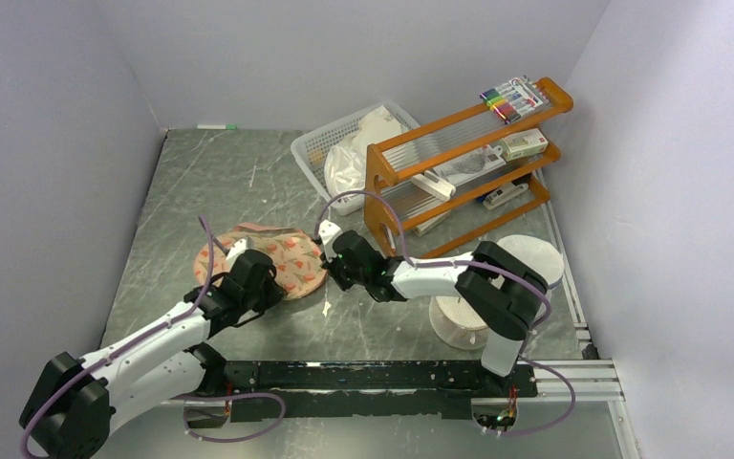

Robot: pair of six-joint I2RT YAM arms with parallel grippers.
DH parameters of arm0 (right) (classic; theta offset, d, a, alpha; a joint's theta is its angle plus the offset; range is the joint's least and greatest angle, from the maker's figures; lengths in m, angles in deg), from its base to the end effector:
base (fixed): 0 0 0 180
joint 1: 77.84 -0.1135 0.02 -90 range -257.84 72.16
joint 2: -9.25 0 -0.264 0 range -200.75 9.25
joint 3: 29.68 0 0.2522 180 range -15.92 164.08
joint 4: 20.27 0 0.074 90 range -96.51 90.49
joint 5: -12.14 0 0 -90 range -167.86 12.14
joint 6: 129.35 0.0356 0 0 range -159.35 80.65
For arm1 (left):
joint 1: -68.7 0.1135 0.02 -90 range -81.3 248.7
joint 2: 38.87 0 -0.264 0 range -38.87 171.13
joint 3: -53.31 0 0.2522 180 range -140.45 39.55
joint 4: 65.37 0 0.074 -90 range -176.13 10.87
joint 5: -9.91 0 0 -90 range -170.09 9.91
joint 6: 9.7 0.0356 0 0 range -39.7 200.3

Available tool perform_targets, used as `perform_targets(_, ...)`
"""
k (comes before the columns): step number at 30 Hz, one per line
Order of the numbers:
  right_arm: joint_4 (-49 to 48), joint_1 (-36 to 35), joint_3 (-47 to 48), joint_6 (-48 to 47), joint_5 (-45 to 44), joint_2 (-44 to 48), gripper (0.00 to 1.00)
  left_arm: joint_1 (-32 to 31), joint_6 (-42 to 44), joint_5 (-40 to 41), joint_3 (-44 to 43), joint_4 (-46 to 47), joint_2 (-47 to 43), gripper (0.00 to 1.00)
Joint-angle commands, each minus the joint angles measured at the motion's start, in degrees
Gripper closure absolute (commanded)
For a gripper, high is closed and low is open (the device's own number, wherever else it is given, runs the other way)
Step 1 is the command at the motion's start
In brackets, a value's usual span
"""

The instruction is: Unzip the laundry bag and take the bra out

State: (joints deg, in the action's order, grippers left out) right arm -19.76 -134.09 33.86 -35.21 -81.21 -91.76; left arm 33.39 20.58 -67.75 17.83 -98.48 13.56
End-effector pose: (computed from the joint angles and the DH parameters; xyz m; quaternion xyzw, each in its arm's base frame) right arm 0.2000 0.2956 0.1518 -0.3831 0.8127 0.1978 0.3921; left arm 0.1432 -0.0921 0.1658 -0.2334 0.9055 -0.1822 0.3038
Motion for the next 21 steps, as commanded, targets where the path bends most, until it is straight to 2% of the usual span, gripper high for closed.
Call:
perform_targets(1,0.45,-2.41,-3.75,-1.10,2.96,3.53,1.00,0.76,7.16,3.93,-4.57,-2.58,3.82,0.93)
perform_targets(7,-8.28,-4.83,-11.06,10.08,13.19,4.13,1.00,1.03,11.19,6.06,-10.06,-1.89,10.10,0.91)
perform_targets(9,-8.91,-4.88,-10.63,12.47,16.45,2.73,1.00,1.11,12.54,5.35,-10.65,-0.72,11.56,0.84)
perform_targets(11,-7.78,-5.09,-8.86,14.45,17.53,1.12,1.00,1.21,12.38,4.92,-11.42,-2.15,13.09,0.66)
perform_targets(14,-6.24,-5.24,-8.94,17.90,13.85,1.16,1.00,1.25,11.48,3.17,-12.75,-7.27,14.63,0.35)
perform_targets(19,-1.83,-4.86,-6.41,19.51,11.32,1.26,1.00,1.45,10.30,-0.81,-17.25,-17.08,11.24,0.08)
perform_targets(21,0.29,-5.59,-4.81,19.35,9.82,1.21,1.00,1.97,9.38,-3.52,-18.91,-19.94,10.35,0.04)
